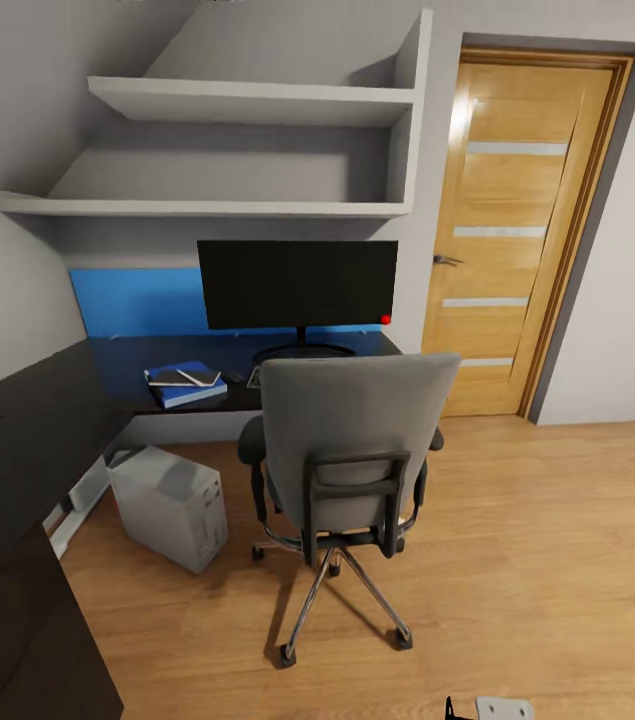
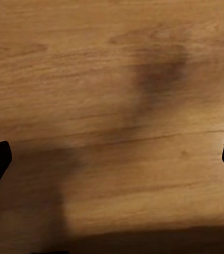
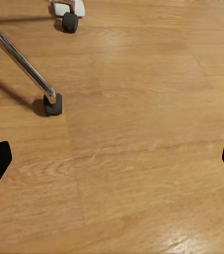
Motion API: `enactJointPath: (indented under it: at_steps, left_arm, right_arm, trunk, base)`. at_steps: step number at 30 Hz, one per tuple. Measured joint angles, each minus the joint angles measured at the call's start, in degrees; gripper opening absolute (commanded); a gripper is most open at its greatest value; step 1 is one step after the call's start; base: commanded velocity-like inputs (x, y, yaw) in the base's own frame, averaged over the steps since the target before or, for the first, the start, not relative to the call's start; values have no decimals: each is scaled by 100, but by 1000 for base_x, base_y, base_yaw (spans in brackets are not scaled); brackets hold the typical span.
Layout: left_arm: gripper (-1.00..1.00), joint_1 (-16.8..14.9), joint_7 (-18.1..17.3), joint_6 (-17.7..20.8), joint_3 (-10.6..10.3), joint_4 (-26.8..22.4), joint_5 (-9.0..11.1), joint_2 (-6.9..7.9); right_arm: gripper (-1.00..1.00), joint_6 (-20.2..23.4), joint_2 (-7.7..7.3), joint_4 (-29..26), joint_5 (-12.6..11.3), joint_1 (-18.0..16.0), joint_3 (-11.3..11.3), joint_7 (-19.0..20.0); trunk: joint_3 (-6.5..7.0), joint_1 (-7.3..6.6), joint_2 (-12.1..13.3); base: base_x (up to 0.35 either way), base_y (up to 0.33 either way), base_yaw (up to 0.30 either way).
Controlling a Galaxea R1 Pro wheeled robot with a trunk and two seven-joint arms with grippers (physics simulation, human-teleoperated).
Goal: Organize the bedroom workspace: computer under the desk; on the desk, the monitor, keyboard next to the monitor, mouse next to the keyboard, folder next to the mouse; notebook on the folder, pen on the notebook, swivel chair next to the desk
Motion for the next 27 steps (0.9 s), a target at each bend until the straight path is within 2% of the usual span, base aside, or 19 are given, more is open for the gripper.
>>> enactJointPath:
  at_steps: [5, 7, 10, 27]
  left_arm:
    - [100, -1, -15, 495, -2, 7, -8, 27]
    - [100, -2, -17, 805, -2, 8, -13, 31]
    - [100, 1, -21, 1035, -8, 10, -18, 23]
    - [100, 3, -30, 1129, -5, 11, -18, 21]
  right_arm:
    - [100, 0, 0, 0, -1, 0, 4, 0]
    - [100, 0, 0, 0, -1, 0, 2, 0]
    - [100, 0, 0, 0, -1, 0, 3, 0]
    - [100, 0, 0, 0, -1, 0, 2, 0]
  trunk:
    - [90, -110, 201]
    - [126, -154, 281]
    - [179, -220, 401]
    - [485, -593, 1083]
  base:
    - [0, 0, 0]
    - [0, 0, 0]
    - [0, 0, 0]
    - [0, 0, 0]
